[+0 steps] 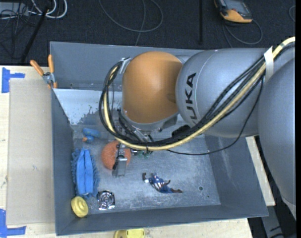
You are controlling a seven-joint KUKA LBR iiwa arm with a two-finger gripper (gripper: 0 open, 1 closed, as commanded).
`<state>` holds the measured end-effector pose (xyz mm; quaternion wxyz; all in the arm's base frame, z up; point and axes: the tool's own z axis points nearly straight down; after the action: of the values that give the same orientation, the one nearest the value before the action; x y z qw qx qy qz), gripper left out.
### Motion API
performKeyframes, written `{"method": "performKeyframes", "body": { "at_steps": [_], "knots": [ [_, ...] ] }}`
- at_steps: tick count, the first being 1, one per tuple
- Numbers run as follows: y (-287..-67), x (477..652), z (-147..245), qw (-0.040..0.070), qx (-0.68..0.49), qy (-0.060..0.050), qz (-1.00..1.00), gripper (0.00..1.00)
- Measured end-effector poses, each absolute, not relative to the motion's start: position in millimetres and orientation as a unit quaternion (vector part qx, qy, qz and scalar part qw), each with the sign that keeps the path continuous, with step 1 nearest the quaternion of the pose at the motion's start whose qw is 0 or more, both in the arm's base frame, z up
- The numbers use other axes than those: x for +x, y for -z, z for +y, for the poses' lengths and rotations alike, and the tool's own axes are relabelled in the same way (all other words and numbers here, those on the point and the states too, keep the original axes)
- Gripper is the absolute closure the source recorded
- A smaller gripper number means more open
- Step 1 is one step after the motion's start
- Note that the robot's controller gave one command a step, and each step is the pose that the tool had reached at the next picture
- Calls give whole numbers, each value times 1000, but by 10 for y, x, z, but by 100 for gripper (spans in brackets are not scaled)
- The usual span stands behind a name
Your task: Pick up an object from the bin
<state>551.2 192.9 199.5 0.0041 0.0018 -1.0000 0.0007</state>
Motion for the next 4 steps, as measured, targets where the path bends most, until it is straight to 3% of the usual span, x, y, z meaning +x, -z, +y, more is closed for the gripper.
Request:
{"method": "performKeyframes", "body": {
  "at_steps": [1,2,3,4],
  "knots": [
    [-2045,5527,1918,0,-1,0,-1000,0],
    [-1625,5552,1826,-3,-23,1,-1000,0],
    [-1206,5553,1532,2,-30,-1,-1000,0],
    [-1072,5837,1543,-1,-50,0,-999,0]
  ]
}}
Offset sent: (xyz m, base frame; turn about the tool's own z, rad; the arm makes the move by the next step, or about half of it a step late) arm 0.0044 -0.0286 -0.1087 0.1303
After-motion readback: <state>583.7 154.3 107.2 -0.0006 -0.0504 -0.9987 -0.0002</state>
